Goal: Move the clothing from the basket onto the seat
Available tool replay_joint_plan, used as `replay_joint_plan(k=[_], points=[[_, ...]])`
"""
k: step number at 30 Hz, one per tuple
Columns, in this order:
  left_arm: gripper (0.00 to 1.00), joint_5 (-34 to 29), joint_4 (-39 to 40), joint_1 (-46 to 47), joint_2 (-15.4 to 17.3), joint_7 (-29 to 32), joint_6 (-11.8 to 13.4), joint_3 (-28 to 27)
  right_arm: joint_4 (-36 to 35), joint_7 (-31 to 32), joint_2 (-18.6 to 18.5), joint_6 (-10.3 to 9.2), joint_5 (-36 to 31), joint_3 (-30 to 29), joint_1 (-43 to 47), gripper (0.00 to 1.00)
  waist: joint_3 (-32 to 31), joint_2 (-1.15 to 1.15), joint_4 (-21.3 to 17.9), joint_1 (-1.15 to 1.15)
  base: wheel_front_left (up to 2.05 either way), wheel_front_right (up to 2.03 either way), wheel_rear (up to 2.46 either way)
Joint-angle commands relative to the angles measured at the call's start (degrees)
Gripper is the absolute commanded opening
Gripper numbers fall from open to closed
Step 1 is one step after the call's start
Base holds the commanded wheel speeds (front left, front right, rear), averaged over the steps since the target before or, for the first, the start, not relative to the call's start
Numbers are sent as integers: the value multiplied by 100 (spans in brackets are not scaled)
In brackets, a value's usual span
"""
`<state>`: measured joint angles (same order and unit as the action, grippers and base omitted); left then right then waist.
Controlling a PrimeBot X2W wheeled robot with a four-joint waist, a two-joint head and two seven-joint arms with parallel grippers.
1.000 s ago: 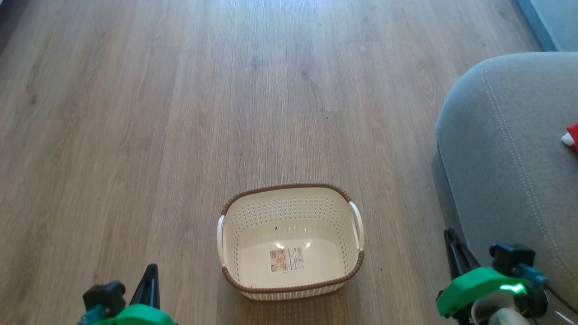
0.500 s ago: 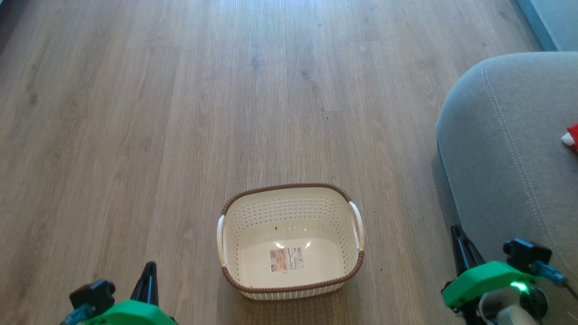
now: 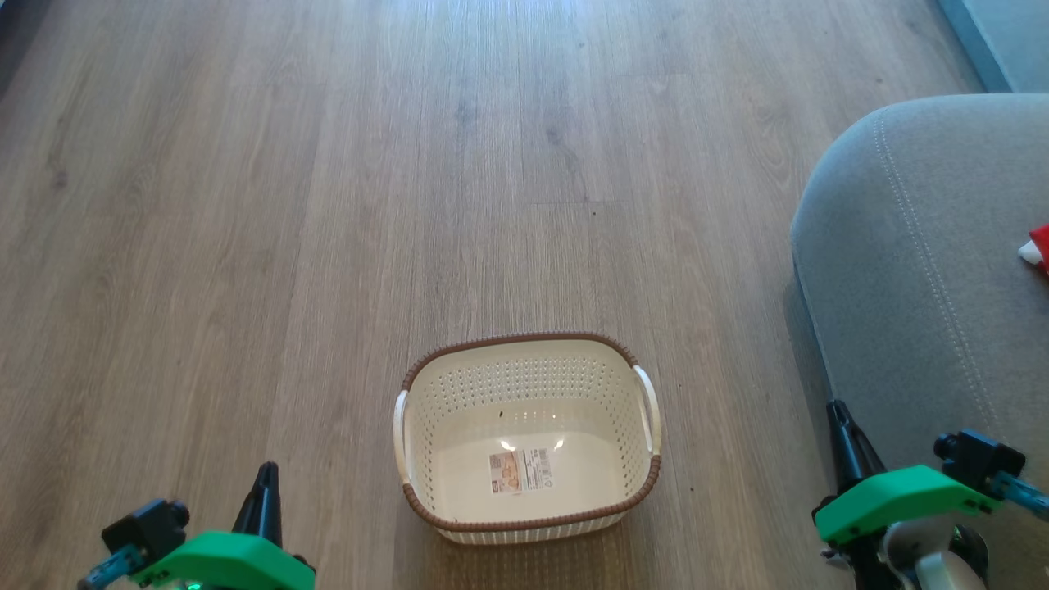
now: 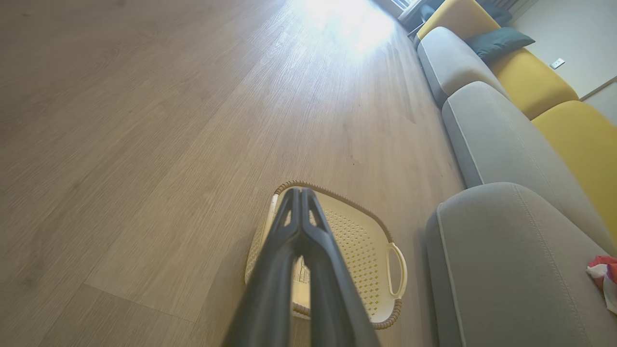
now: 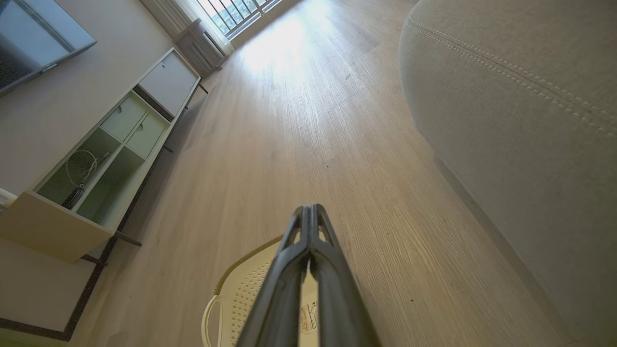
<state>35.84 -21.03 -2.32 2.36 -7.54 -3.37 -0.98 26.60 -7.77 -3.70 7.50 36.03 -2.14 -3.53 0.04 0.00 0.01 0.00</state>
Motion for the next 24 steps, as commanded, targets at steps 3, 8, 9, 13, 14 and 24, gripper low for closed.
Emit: replay_joint_plan(k=[3, 8, 9, 13, 14, 24], points=[[0, 310, 235, 302, 33, 75, -46, -126, -263, 83, 12, 0, 312, -25, -246, 0, 1, 0, 0, 0, 0, 0, 0], [0, 640, 263, 336, 35, 157, -69, -152, -325, 166, 16, 0, 640, -51, -247, 0, 2, 0, 0, 0, 0, 0, 0], [0, 706, 269, 343, 35, 174, -73, -158, -337, 183, 17, 0, 706, -56, -247, 0, 2, 0, 0, 0, 0, 0, 0], [0, 970, 292, 370, 36, 239, -91, -179, -387, 250, 21, 0, 969, -77, -248, 0, 2, 0, 0, 0, 0, 0, 0], [0, 1036, 298, 377, 36, 256, -96, -184, -399, 266, 21, 0, 1034, -82, -248, 0, 3, 0, 0, 0, 0, 0, 0], [0, 1629, 349, 438, 38, 404, -137, -232, -510, 417, 29, 0, 1625, -129, -251, 0, 4, 0, 0, 0, 0, 0, 0]])
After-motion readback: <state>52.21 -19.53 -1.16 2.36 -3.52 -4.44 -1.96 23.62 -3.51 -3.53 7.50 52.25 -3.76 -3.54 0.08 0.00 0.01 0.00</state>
